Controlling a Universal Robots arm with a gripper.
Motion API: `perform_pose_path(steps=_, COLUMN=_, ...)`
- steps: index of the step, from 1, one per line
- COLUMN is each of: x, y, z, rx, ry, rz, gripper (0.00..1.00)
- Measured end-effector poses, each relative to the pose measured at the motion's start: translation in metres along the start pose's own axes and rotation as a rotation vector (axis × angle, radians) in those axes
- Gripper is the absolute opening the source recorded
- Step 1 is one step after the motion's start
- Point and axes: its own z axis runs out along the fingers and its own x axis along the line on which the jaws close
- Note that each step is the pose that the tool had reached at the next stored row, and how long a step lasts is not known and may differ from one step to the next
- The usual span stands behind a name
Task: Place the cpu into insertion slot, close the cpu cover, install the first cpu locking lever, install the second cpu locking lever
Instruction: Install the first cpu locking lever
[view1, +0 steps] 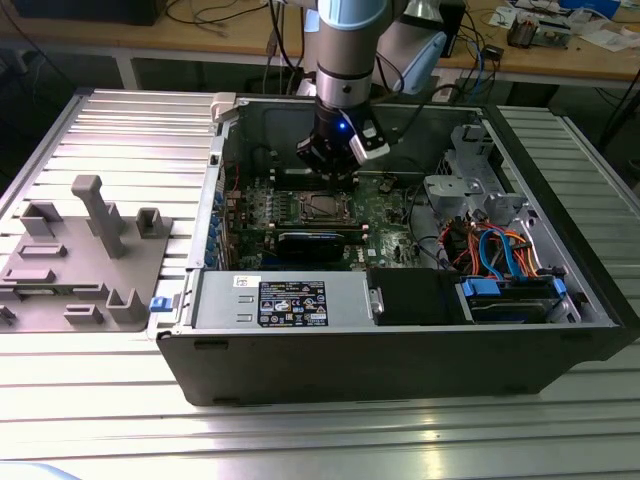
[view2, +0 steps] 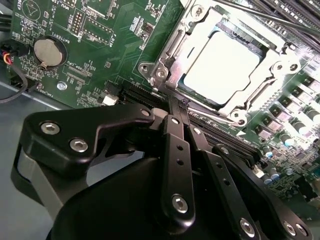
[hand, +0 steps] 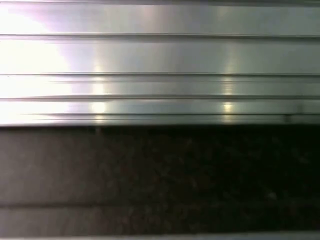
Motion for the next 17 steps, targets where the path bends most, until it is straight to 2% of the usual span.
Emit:
perform_pose_path(steps=5, x=-0.0002, y=0.0, z=0.0007, rx=-0.0003, ry=0.0, rz=0.0, gripper=0.11)
perform_pose_path(steps=11, x=-0.0003, y=0.0001, z=-0.0021, rx=-0.0003, ry=0.0, rz=0.0, gripper=0.11)
perform_pose_path(steps=17, x=-0.0007, y=-0.0001, z=-0.0007, rx=0.0001, ry=0.0005, rz=0.0, gripper=0.11)
